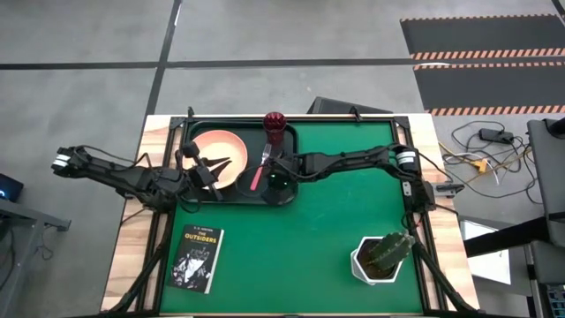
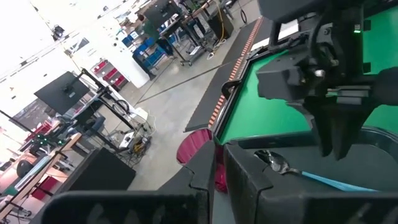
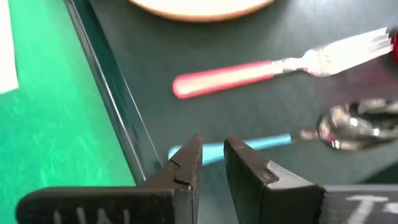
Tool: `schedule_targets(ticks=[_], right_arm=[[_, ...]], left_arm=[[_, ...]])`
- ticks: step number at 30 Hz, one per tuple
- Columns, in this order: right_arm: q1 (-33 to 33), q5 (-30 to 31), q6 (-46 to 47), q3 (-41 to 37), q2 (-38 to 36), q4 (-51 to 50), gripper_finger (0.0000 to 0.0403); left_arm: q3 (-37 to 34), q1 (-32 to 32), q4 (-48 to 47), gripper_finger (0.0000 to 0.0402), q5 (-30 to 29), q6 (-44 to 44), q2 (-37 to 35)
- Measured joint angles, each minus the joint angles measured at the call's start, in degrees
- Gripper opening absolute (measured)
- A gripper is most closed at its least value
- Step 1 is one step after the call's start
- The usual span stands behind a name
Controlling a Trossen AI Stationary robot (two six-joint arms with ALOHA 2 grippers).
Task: Pick and place plate/cup/fork/spoon on tray
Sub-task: Put the blue spoon on the right of the black serving tray aligned with the pink fork
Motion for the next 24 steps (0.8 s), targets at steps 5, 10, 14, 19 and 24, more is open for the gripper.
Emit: schedule_targets(ticks=[5, 10, 14, 19, 24], right_arm=[[-0.5, 0.0, 0.0, -0.1, 0.0, 2.4, 0.0056], [-0.9, -0.1, 0.0, -0.2, 0.7, 3.3, 0.0056], [-0.9, -0.5, -0.8, -0.2, 3.1, 4.4, 0.0056], [-1.6, 0.3, -1.6, -0.2, 6.6, 6.4, 0.0056], [-2.4, 0.0, -1.8, 0.4, 9.0, 5.4, 0.0056]], left_arm=[[0.0, 0.0, 0.0, 0.0015, 0.0, 0.0, -0.2], [0.0, 0.0, 0.0, 0.0015, 0.0, 0.0, -0.1], [0.1, 0.0, 0.1, 0.0015, 0.0, 0.0, -0.2], [0.0, 0.0, 0.2, 0.0015, 0.0, 0.0, -0.3], [0.0, 0.0, 0.2, 0.0015, 0.0, 0.0, -0.4]])
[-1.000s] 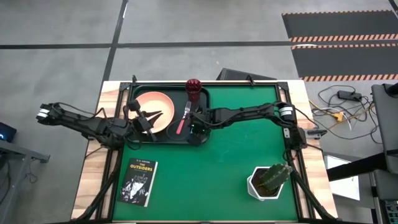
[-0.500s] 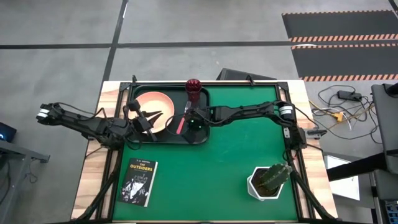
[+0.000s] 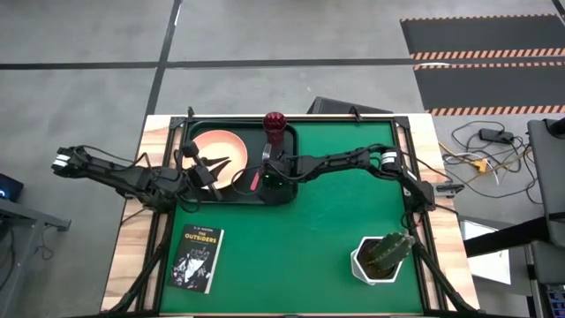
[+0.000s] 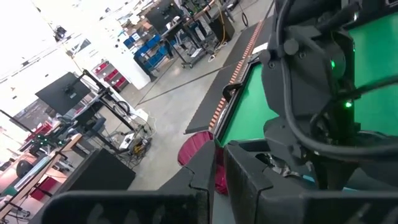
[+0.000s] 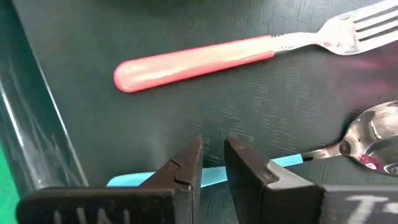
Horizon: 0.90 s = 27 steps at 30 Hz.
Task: Pick and place plate/cup/fork/spoon on tray
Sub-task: Put the blue spoon on the right of the black serving tray aligned with the pink fork
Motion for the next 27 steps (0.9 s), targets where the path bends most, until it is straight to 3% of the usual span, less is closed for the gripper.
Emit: schedule_targets(ticks=[11, 27], right_arm=[[-0.1, 0.0, -1.4, 0.1, -0.9, -7.0, 0.0056], [0.3, 0.0, -1.2, -0.7, -1.0, -5.9, 0.0056]], left_arm=[[0.0, 0.0, 0.0, 0.0015, 0.0, 0.0, 0.0], [0.0, 0.0, -0.1, 0.0015, 0.0, 0.0, -0.2]])
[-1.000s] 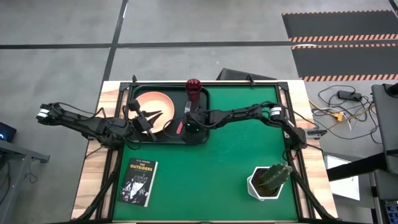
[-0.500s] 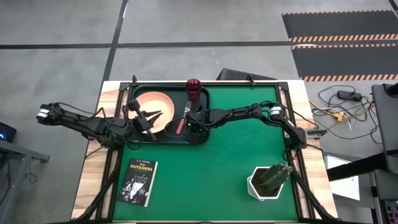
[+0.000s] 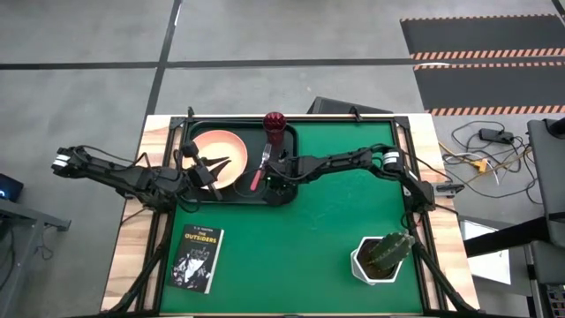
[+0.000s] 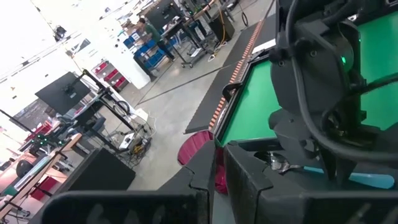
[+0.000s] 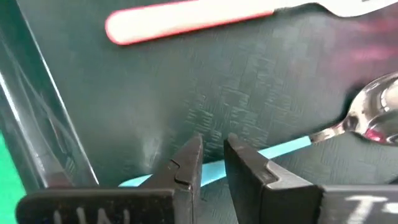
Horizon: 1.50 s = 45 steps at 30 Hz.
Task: Pick and place plate/cup/fork/spoon on tray
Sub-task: Put the blue spoon on the right of the black serving tray aligned with the pink fork, then adjust the pink fork
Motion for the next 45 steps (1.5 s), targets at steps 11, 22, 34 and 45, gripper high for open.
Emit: schedule_targets(ticks=[11, 22, 34, 45], right_arm=[[0.0, 0.0, 0.4, 0.1, 0.1, -2.8, 0.0056], [0.0, 1.2, 0.4, 2.9, 0.0, 3.3, 0.0056], [-0.8, 2.4, 0.0, 2.8, 4.0, 19.9, 0.0056], [-0.9, 10.6, -1.6, 2.9, 7.0, 23.4, 0.0056]], left_arm=[[0.0, 0.0, -0.1, 0.0015, 0.0, 0.0, 0.1], [0.0, 0.0, 0.0, 0.0015, 0.0, 0.0, 0.2], [0.0, 0.0, 0.0, 0.0015, 0.0, 0.0, 0.1], [0.0, 0.0, -0.1, 0.0015, 0.0, 0.0, 0.2]])
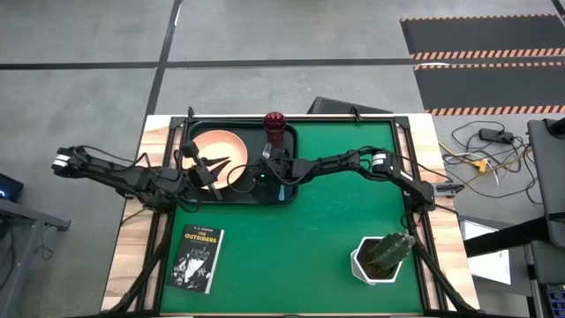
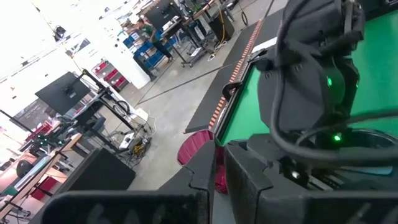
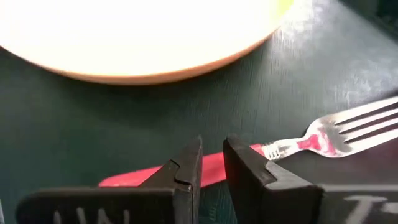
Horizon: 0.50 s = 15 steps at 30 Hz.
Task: Pick and place plate/cup/fork/spoon on tray
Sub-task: Adjust the pink fork
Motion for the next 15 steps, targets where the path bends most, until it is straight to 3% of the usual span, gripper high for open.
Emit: schedule_targets(ticks=[7, 15], right_arm=[[0.1, -0.3, 0.4, 0.1, 0.5, -1.7, 0.0056], [0.3, -4.8, -1.0, 0.1, -0.9, -6.0, 0.0056]], left_arm=[[0.0, 0.0, 0.0, 0.0015, 0.0, 0.0, 0.0], [0.0, 0.0, 0.0, 0.0015, 0.0, 0.0, 0.0]])
